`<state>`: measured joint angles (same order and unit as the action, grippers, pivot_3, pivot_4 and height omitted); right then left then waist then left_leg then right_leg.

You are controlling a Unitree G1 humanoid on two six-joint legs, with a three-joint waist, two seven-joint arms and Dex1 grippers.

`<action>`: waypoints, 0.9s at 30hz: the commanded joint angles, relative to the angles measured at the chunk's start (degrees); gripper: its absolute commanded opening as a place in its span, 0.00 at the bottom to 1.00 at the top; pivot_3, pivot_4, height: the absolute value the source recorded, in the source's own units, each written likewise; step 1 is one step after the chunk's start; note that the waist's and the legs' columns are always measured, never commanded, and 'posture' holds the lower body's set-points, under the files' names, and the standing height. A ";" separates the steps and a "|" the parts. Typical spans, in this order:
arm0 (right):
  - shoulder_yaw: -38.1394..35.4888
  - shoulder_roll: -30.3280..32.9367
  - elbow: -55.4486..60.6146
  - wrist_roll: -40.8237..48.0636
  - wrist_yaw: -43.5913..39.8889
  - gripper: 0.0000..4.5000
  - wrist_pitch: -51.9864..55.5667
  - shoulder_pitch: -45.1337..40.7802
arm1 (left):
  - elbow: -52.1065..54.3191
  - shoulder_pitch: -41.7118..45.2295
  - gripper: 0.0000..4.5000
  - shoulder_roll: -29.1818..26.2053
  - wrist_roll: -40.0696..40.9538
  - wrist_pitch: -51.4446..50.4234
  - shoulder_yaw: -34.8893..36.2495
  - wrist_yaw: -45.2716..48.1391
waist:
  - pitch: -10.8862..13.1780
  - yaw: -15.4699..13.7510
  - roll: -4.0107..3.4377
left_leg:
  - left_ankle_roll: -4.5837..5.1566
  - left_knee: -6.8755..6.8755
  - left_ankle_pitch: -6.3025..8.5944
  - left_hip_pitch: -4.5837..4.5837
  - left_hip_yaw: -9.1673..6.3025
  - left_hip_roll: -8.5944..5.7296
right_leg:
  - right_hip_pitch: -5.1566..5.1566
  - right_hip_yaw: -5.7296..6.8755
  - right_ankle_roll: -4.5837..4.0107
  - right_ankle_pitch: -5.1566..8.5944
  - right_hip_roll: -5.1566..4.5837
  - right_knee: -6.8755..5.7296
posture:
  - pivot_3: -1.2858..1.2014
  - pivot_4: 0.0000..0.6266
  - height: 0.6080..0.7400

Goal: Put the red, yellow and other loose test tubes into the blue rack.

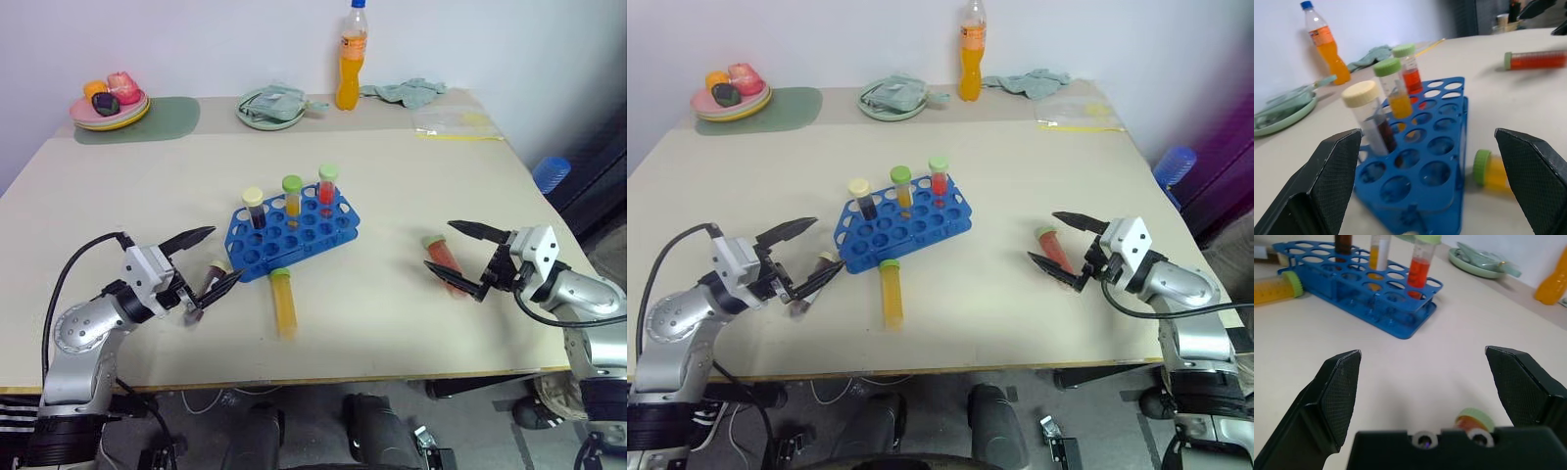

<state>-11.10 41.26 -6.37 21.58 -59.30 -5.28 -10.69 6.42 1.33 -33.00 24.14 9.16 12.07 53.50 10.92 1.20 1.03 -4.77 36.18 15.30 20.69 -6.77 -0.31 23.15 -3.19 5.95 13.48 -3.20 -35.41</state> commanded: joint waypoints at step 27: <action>6.66 9.39 17.26 6.77 25.90 1.00 81.40 -26.46 | -0.07 7.25 0.99 2.23 -0.09 0.34 -5.43 0.82 | 0.06 -0.44 -0.12 | 0.01 -0.01 0.01 0.20 0.00 0.00 | 0.15 -0.01 -0.02 0.01 0.00 0.07 | 0.52 0.24 1.00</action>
<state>-4.94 48.61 9.68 26.83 -33.40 68.04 -36.25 5.81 7.74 -30.93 23.98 9.09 6.91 54.30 10.99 0.76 0.90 -4.73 36.17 15.32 20.96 -6.78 -0.31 23.33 -3.20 5.93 13.49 -3.20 -35.29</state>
